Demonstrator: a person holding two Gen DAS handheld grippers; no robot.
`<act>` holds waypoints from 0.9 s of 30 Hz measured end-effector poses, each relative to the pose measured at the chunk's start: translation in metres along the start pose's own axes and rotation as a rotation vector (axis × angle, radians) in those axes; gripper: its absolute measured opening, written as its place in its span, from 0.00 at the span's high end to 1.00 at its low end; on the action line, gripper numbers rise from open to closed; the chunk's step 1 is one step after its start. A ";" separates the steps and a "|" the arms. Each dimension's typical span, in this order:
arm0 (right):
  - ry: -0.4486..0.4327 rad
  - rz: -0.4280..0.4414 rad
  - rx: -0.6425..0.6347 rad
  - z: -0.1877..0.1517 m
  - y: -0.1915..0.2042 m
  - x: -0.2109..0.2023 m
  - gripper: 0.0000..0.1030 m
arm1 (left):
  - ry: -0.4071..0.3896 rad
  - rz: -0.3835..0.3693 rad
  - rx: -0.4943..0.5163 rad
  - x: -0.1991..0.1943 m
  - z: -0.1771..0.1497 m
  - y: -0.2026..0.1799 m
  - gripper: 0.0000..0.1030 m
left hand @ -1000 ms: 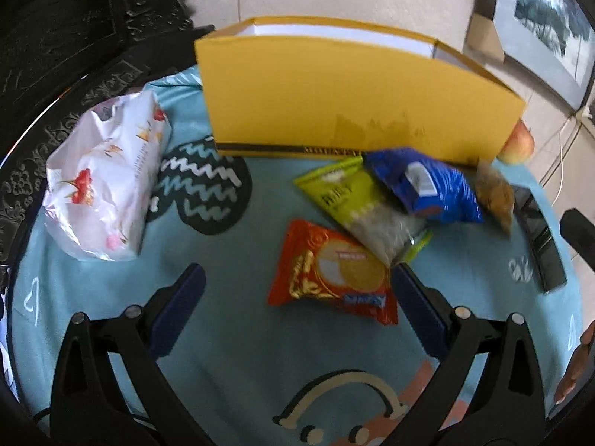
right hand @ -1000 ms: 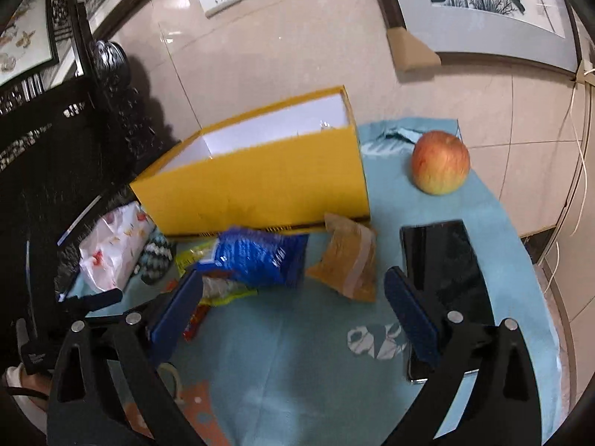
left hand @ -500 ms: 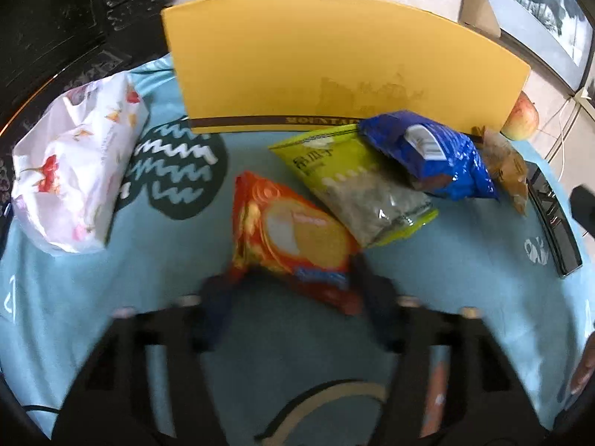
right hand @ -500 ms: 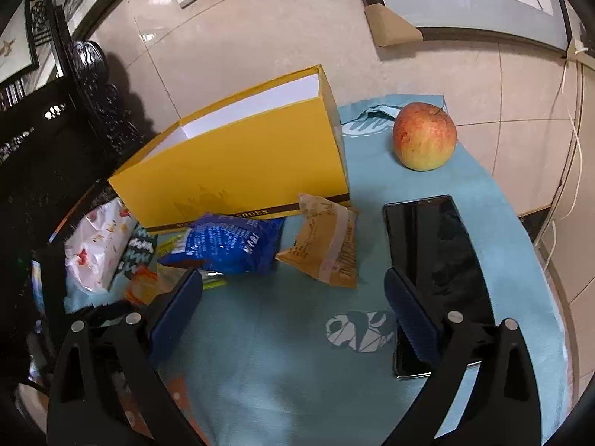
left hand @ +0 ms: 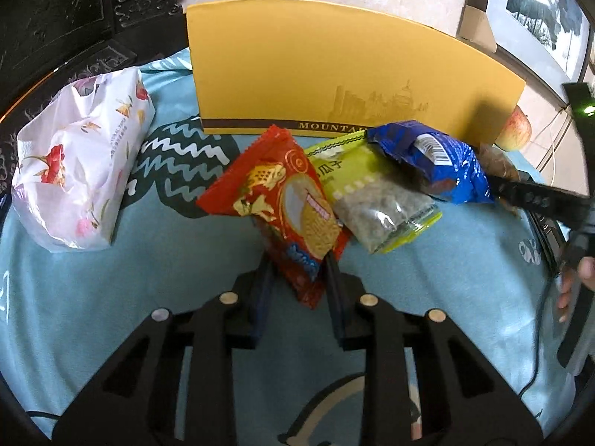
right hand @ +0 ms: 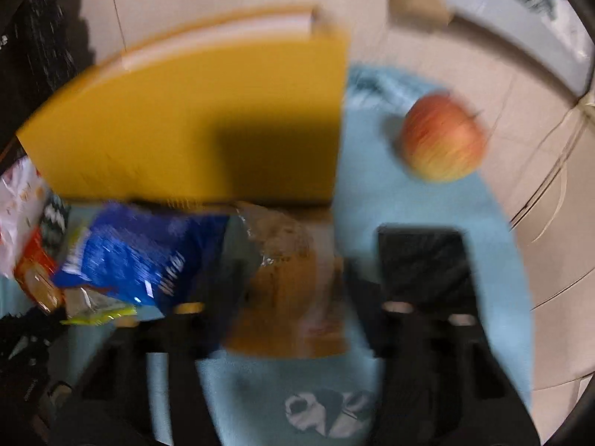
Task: Organize snacks
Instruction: 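Grasp the brown bread pack with the right gripper while the left holds the biscuit pack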
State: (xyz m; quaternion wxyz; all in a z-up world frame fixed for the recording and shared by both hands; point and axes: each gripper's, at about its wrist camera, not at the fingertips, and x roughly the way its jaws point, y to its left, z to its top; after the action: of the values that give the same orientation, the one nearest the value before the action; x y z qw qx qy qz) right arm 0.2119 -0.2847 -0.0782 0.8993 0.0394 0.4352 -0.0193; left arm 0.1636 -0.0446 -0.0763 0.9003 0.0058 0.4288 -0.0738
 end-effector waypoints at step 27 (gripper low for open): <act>-0.112 0.351 0.164 -0.037 -0.028 -0.062 0.65 | 0.022 0.031 -0.008 0.017 0.026 0.011 0.59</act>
State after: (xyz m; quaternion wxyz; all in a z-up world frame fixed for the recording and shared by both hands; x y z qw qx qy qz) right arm 0.1429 -0.3097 -0.0541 0.9054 0.1867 0.3681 0.1000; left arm 0.1954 -0.0373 -0.0733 0.8965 0.0099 0.4390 -0.0580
